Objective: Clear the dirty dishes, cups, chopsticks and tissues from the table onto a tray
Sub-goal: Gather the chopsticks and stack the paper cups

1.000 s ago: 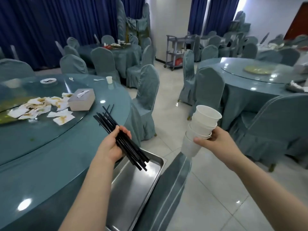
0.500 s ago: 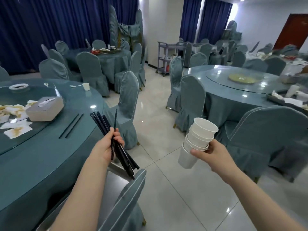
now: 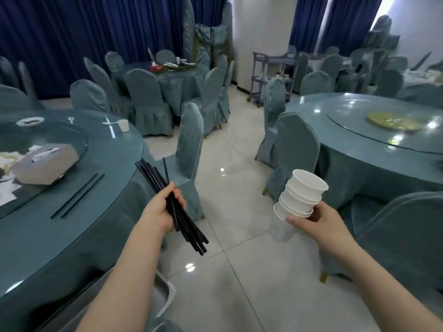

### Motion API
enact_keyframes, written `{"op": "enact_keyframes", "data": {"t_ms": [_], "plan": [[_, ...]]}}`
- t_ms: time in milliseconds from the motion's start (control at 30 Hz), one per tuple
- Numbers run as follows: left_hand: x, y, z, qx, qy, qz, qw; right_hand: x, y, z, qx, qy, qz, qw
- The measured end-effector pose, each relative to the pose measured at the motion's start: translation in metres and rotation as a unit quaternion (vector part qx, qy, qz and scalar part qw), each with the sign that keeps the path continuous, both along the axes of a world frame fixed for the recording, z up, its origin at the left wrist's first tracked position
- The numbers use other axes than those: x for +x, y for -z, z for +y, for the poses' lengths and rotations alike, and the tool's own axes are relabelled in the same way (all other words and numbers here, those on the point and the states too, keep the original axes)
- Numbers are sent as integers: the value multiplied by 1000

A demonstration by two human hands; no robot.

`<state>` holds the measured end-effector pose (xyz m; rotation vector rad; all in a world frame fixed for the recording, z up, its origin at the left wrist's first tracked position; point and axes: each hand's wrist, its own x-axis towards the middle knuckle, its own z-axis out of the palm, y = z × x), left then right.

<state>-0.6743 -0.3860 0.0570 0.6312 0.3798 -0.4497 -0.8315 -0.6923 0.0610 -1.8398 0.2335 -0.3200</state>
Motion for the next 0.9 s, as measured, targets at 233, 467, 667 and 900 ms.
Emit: {"op": "enact_keyframes", "data": {"t_ms": [233, 467, 667, 900], "plan": [[67, 16, -13, -5, -107, 17, 994, 149, 14, -50, -6, -101, 7, 995], [115, 29, 0, 16, -238, 35, 970, 304, 28, -42, 4, -235, 34, 971], [164, 41, 47, 44, -330, 48, 942, 412, 44, 20, 9, -340, 57, 939], [253, 49, 116, 210, -349, 48, 912, 533, 46, 102, -8, -386, 78, 919]]}}
